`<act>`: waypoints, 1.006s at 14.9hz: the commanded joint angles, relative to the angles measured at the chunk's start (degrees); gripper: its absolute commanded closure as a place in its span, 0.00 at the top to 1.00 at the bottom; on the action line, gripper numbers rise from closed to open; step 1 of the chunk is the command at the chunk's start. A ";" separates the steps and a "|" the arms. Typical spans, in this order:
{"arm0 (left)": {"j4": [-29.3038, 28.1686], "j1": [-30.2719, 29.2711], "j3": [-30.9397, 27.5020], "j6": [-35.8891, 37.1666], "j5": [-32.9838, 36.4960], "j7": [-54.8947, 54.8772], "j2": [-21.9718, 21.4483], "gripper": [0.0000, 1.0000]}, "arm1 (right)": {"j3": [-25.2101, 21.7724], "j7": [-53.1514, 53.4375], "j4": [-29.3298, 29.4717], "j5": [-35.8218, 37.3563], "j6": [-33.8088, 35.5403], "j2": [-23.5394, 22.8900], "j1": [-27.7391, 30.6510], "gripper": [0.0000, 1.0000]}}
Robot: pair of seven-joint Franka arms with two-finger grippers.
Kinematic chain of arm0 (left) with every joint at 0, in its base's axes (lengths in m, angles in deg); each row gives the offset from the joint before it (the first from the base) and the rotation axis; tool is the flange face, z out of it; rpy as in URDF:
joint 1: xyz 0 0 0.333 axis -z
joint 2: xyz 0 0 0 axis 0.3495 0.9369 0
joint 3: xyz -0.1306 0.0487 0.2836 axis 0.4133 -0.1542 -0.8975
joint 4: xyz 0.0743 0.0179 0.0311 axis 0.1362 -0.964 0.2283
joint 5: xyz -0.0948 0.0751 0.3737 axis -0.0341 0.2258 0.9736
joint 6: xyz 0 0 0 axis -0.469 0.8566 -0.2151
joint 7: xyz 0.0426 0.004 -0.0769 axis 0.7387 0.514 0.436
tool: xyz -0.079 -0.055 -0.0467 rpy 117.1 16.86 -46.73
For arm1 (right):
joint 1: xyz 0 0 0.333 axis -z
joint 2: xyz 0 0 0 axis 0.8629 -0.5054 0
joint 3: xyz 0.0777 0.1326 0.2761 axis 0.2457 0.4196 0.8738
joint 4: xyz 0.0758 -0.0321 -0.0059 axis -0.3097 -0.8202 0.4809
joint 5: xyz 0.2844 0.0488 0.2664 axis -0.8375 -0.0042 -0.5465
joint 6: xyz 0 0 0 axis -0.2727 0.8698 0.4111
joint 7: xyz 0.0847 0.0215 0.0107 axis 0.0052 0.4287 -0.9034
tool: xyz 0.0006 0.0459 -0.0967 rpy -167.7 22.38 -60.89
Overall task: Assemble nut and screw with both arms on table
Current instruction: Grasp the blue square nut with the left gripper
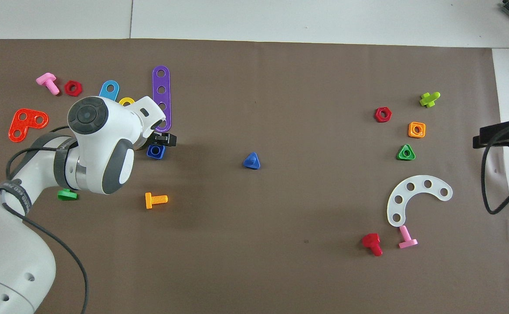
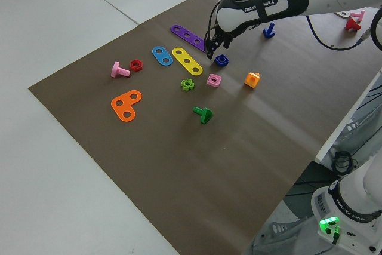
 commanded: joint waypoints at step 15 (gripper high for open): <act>-3.61 1.18 -0.79 0.25 0.76 -6.30 -1.69 0.85 | 0.72 -1.09 0.70 1.36 1.09 -0.40 0.61 1.00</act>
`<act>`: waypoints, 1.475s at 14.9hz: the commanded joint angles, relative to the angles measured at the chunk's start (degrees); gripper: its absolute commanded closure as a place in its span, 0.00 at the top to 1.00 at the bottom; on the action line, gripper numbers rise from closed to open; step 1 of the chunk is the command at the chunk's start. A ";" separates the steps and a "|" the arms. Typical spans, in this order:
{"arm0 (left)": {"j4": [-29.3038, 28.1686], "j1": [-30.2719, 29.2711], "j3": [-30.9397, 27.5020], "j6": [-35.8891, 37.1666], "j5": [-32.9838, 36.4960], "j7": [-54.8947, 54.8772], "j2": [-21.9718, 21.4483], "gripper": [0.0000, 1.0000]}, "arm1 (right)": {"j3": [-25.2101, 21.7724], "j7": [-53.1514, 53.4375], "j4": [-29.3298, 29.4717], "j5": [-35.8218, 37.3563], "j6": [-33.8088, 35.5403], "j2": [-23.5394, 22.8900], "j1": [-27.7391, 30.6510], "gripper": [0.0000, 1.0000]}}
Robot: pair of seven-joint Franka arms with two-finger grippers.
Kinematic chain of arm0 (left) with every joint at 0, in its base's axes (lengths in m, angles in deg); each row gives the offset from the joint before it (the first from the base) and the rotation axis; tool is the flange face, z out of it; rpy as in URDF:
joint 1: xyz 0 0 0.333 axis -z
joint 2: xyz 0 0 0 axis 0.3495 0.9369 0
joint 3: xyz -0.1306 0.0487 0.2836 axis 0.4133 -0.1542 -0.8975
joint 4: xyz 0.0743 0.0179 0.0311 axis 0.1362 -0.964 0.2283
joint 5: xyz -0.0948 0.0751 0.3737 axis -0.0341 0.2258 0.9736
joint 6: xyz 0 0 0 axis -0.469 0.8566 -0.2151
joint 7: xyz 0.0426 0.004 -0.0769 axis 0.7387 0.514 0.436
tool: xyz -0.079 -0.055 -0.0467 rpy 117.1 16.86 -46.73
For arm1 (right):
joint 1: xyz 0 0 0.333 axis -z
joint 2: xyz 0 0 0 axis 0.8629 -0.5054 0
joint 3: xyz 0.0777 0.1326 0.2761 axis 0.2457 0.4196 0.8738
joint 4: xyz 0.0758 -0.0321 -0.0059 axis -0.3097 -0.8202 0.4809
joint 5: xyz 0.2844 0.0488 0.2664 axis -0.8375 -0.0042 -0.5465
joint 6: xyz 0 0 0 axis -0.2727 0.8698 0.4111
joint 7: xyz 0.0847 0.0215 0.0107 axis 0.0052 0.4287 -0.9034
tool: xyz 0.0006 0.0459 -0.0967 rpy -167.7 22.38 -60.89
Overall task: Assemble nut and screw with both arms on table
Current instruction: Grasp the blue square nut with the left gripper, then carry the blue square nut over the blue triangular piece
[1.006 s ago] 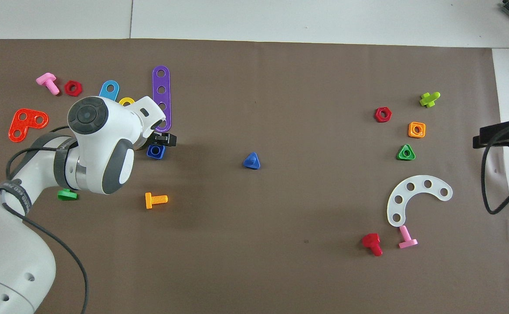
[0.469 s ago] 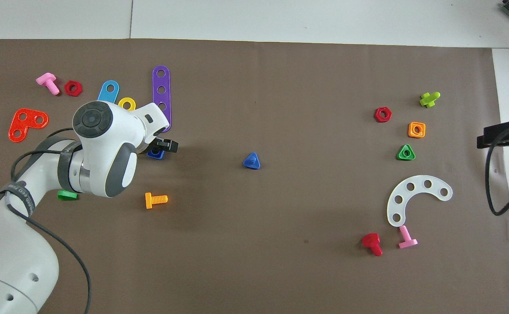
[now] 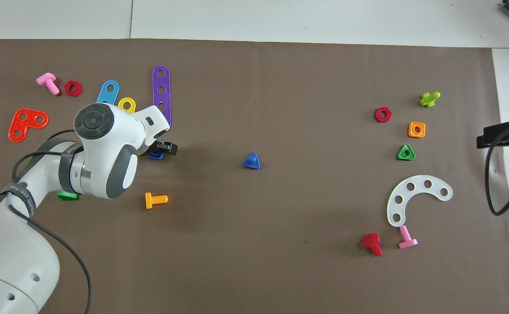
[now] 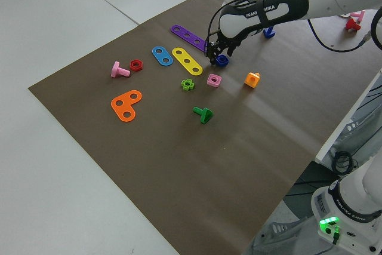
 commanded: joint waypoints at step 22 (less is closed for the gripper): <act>19.31 9.21 -0.98 17.26 0.26 20.45 1.40 0.00 | 0.61 -1.17 0.37 0.25 0.99 -0.23 0.61 1.00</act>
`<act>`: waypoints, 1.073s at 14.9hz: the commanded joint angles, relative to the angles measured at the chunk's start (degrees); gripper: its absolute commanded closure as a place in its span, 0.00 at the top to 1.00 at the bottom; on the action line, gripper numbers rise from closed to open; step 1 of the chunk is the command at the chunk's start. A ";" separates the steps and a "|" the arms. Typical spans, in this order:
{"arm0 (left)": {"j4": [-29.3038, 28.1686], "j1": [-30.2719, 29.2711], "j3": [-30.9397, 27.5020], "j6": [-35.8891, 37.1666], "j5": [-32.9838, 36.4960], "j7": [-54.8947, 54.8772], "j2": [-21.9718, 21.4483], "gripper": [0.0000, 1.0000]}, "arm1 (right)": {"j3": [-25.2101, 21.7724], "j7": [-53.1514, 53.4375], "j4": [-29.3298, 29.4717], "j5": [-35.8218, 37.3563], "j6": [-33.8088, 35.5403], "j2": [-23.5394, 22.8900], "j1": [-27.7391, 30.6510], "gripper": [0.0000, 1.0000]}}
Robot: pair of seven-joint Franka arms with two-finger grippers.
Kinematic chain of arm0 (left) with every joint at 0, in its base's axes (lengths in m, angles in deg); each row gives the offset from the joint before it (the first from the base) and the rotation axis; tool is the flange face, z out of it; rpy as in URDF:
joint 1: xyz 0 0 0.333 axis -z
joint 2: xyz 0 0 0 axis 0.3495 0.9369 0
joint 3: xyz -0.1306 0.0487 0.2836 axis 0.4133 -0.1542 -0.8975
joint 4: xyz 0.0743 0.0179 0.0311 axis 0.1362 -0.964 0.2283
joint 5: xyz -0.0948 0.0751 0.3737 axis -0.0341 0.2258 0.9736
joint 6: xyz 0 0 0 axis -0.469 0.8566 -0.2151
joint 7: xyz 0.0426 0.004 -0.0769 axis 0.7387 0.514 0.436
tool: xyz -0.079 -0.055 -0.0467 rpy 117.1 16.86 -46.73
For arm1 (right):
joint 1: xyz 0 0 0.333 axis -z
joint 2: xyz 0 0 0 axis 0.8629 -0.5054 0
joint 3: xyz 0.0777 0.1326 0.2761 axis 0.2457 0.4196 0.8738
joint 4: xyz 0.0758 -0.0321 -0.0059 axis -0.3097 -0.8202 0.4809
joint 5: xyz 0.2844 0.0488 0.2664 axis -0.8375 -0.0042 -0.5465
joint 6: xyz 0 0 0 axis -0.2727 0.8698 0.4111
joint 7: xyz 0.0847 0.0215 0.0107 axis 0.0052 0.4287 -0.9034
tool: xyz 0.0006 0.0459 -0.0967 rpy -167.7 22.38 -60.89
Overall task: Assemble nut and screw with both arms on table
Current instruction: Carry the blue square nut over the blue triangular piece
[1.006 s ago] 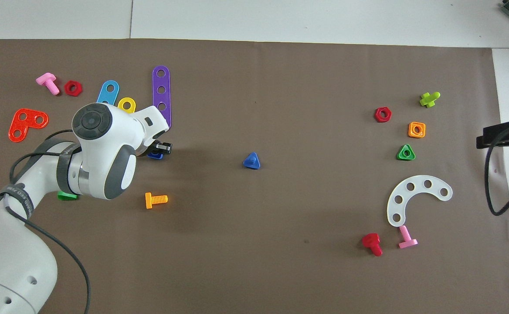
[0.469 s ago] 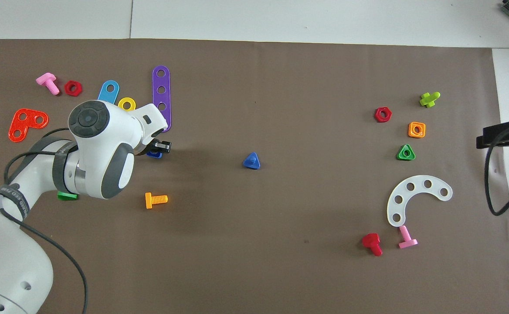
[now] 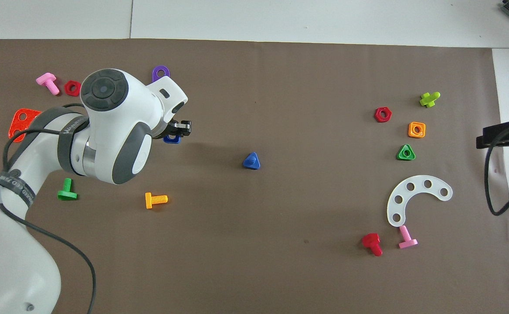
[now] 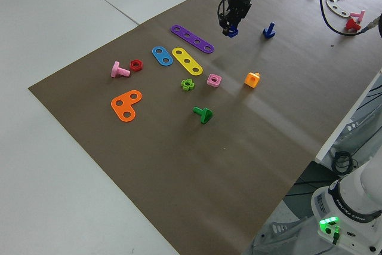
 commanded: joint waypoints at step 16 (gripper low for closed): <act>14.27 15.25 -1.17 2.91 0.12 22.29 10.93 0.00 | 0.57 -1.17 0.38 0.26 1.02 -0.21 0.62 1.00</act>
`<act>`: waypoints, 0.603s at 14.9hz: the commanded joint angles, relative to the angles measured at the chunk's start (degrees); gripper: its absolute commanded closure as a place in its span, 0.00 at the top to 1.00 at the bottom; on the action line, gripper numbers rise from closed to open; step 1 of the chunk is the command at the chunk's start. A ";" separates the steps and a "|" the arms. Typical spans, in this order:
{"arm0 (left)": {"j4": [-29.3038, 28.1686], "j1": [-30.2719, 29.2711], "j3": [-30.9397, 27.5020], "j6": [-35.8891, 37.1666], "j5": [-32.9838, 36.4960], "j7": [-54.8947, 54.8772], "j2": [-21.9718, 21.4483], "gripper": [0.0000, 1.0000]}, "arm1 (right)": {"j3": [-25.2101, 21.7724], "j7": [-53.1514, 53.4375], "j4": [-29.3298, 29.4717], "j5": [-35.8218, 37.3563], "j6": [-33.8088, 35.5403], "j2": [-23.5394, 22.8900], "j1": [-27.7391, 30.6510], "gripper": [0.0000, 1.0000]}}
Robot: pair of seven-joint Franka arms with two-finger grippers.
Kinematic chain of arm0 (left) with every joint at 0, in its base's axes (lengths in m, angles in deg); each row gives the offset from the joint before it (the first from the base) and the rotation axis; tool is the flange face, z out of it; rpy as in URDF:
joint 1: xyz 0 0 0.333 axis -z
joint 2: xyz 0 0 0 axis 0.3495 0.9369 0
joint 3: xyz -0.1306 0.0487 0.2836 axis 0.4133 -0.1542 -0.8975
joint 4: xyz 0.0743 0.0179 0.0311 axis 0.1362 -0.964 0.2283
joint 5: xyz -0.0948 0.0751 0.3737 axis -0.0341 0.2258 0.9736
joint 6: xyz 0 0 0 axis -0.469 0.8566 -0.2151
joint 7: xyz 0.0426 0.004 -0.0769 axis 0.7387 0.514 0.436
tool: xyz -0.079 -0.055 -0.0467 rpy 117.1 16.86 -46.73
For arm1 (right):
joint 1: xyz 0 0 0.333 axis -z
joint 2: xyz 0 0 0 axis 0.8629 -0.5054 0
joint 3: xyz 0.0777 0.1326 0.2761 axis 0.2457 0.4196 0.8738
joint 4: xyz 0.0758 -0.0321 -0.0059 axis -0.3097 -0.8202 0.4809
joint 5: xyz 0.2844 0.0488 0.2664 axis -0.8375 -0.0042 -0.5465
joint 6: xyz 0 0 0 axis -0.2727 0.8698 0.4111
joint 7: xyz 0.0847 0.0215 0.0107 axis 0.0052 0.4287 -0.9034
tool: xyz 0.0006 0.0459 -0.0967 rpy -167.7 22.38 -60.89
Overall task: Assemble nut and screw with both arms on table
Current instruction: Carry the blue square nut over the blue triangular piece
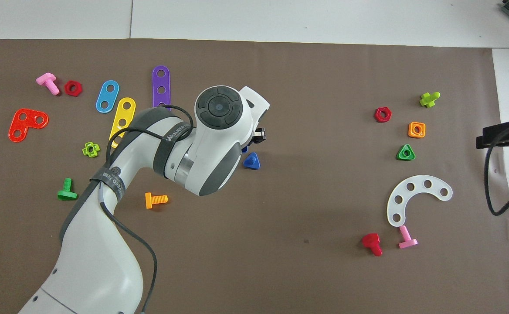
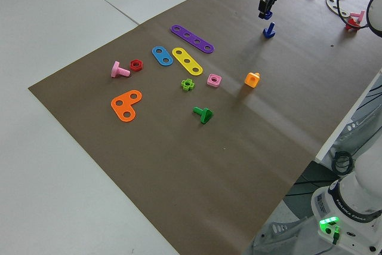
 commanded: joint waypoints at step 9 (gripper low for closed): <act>-2.12 3.18 -0.92 -3.43 0.12 0.91 0.39 0.03 | 0.57 -1.17 0.38 0.26 1.01 -0.20 0.62 1.00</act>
